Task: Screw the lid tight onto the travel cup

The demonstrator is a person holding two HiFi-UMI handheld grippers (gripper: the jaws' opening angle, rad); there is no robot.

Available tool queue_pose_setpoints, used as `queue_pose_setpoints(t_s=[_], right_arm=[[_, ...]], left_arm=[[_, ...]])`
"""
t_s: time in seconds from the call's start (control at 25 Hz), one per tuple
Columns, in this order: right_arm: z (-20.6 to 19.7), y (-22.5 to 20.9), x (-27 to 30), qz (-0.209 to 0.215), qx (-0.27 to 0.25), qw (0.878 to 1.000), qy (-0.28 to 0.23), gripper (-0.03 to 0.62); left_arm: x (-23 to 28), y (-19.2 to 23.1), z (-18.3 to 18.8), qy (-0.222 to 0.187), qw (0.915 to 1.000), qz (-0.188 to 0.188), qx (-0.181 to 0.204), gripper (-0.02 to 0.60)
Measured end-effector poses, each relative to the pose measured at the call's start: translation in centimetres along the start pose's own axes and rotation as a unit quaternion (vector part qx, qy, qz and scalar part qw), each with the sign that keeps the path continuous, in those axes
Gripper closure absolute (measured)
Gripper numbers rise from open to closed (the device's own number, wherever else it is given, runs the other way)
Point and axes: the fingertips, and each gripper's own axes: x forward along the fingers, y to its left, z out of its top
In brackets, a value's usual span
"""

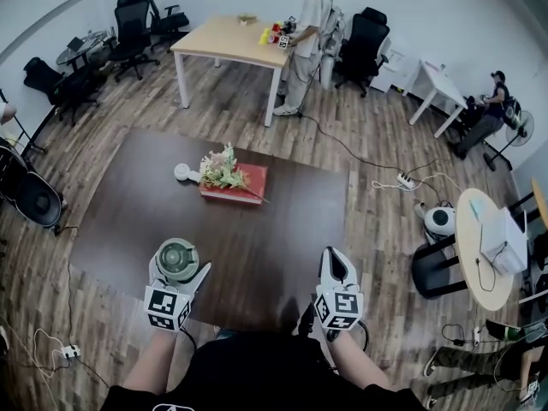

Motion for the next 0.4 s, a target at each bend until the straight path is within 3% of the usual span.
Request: queue_pose_setpoints(t_s=[0.4], right_arm=[[0.57,-0.72,-0.02,-0.002,0.006,1.000,-0.004,0.586]], left_arm=[[0.48,-0.15,0.27,0.000,1.0000,0.002,-0.002,0.163]])
